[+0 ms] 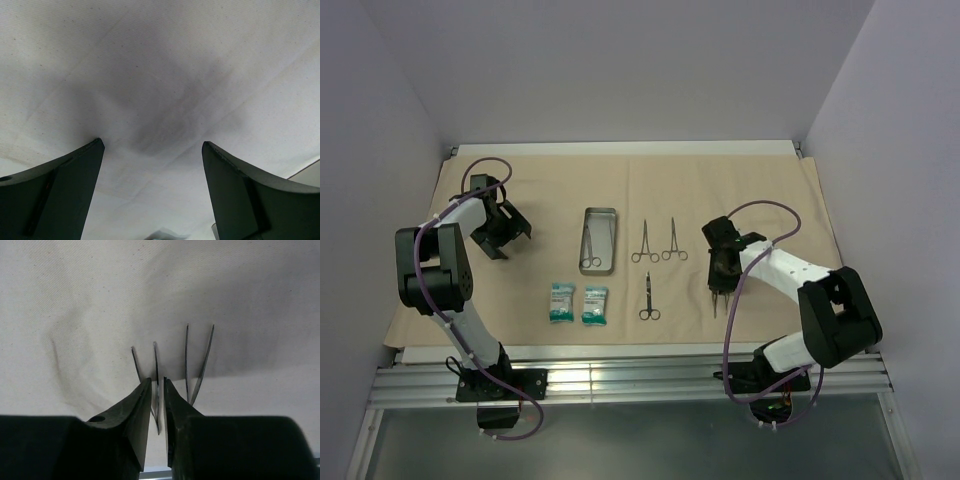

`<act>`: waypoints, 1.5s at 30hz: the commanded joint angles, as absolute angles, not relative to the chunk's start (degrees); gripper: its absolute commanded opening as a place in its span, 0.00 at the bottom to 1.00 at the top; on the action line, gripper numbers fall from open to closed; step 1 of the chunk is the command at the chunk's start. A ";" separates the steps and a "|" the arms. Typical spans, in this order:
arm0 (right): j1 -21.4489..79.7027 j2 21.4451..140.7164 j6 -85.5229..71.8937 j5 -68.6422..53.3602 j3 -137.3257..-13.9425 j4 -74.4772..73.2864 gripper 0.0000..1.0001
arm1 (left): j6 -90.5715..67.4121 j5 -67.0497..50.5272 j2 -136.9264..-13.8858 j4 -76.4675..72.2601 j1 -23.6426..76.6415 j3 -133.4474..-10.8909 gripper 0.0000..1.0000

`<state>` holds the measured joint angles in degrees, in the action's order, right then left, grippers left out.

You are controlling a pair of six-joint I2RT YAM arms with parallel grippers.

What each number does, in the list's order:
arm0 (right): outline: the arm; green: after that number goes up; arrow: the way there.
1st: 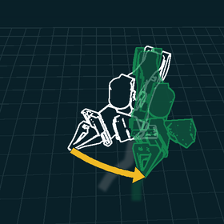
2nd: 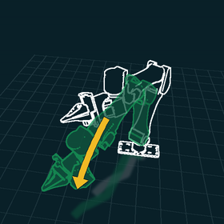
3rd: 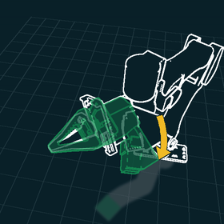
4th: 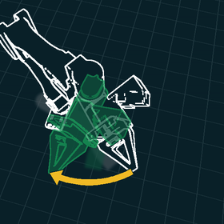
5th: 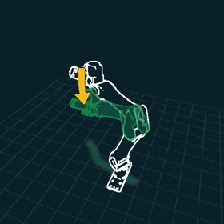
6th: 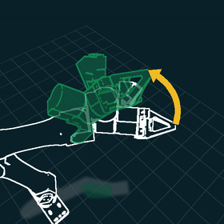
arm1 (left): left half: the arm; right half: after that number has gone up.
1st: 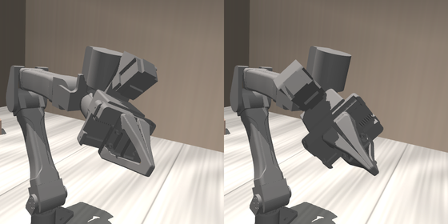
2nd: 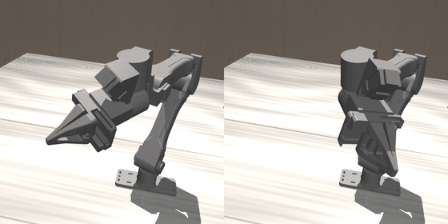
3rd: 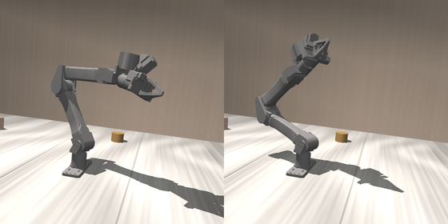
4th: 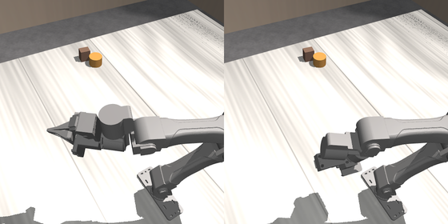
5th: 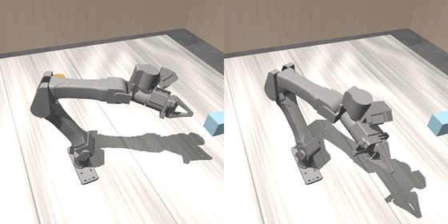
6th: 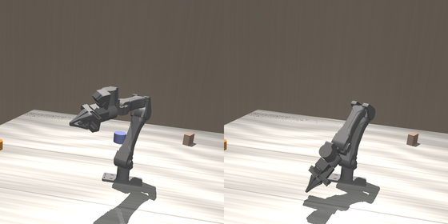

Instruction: Open and lay out the surgical kit

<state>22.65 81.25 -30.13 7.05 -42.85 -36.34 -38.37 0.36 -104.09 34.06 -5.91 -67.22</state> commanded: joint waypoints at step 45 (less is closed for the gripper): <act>-12.47 107.23 -27.43 19.78 -67.59 -43.51 0.00 | -34.81 2.64 -105.99 33.66 -13.44 -64.34 0.89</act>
